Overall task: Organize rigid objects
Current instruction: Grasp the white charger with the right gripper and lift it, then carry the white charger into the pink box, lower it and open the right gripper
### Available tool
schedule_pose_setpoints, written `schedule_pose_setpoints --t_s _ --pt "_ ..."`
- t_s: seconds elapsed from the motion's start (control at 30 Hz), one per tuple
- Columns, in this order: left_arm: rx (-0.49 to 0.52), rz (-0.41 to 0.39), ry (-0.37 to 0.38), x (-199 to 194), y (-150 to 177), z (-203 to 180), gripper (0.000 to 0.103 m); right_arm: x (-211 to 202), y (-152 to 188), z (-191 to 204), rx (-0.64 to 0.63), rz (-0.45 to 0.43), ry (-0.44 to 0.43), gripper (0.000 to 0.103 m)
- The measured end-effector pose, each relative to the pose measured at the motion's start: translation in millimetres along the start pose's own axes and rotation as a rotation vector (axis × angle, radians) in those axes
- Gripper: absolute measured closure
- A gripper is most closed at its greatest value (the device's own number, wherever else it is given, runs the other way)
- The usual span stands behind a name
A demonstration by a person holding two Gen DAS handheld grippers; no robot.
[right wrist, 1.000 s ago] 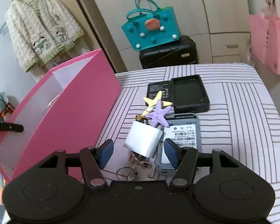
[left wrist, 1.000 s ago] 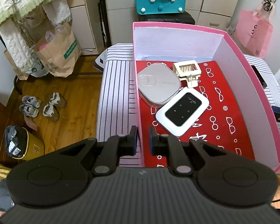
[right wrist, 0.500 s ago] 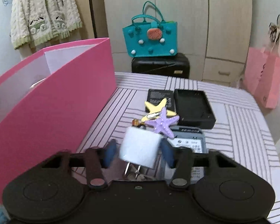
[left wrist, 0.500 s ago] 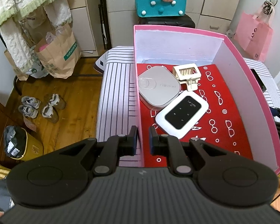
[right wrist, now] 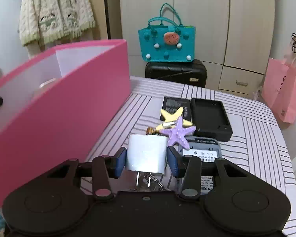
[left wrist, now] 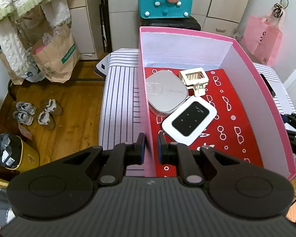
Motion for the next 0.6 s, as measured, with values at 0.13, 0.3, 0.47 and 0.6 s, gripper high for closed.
schedule_pose_setpoints --t_s 0.13,0.3,0.47,0.6 --pt "0.008 -0.008 0.003 0 0 -1 0.091 -11 -10 -1 0.019 -0.032 -0.009 0.054" --pt "0.004 -0.016 0.012 0 1 0 0.091 -25 -25 1 0.052 -0.079 -0.043 0.055" --pt "0.004 -0.022 0.017 -1 2 1 0.091 -31 -35 1 0.109 -0.111 -0.099 0.055" --pt "0.005 -0.020 0.025 -1 1 2 0.091 -35 -44 1 0.151 -0.118 -0.145 0.055"
Point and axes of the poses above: each gripper's, at about its wrist camera, not at the fingertips, and x roughly the way its jaws point, z to its left, y to its underside, the point moved 7 cm from there along x, roughly the way its jaws point, and after that the axes turned 11 degrees about -y, right-handed, at the moved point
